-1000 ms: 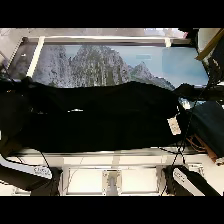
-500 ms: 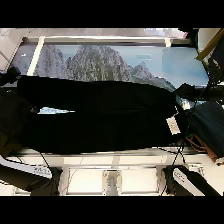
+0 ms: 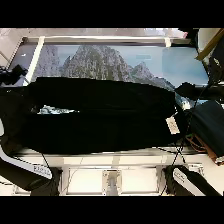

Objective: Fold the clothes and pants, and hang the long-sleeved shirts on hangers.

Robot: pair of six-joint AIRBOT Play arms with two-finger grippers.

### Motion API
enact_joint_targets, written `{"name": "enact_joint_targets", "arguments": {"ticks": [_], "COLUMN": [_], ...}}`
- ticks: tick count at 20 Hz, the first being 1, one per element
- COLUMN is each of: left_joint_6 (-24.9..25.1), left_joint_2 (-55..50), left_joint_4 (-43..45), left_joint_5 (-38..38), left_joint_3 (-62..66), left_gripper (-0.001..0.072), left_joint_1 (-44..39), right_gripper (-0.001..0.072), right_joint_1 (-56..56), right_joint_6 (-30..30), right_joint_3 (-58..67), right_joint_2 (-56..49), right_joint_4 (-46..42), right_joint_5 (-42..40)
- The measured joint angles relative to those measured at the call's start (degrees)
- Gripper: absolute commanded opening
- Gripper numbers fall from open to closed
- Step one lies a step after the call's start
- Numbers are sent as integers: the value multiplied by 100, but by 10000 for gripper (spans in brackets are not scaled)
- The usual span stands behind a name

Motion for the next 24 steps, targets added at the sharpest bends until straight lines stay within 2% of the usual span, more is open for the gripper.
{"name": "enact_joint_targets", "arguments": {"ticks": [3, 7, 11, 16, 20, 24], "left_joint_6": [-63, 17, 186, 516, 778, 898], "left_joint_2": [448, 1141, 2070, 3558, 4199, 4378], "left_joint_4": [404, 883, 881, 94, -562, -817], "left_joint_5": [-699, -2378, -3394, -3053, -2649, -2406], "left_joint_3": [26, -57, -1040, -3740, -5685, -6599], "left_gripper": [603, 603, 603, 602, 602, 602], "left_joint_1": [494, 1578, 2861, 4105, 4428, 4520], "right_gripper": [388, 389, 389, 390, 390, 390], "right_joint_1": [-9, -122, -754, -1917, -2551, -2778], "right_joint_6": [74, 109, 105, 37, -74, -249], "right_joint_3": [-20, -238, -955, -2243, -2695, -2822], "right_joint_2": [11, 212, 1005, 2221, 2463, 2430], "right_joint_4": [-485, -1325, -1788, -1788, -1355, -1078], "right_joint_5": [328, 1126, 1510, 1322, 1261, 1259]}}
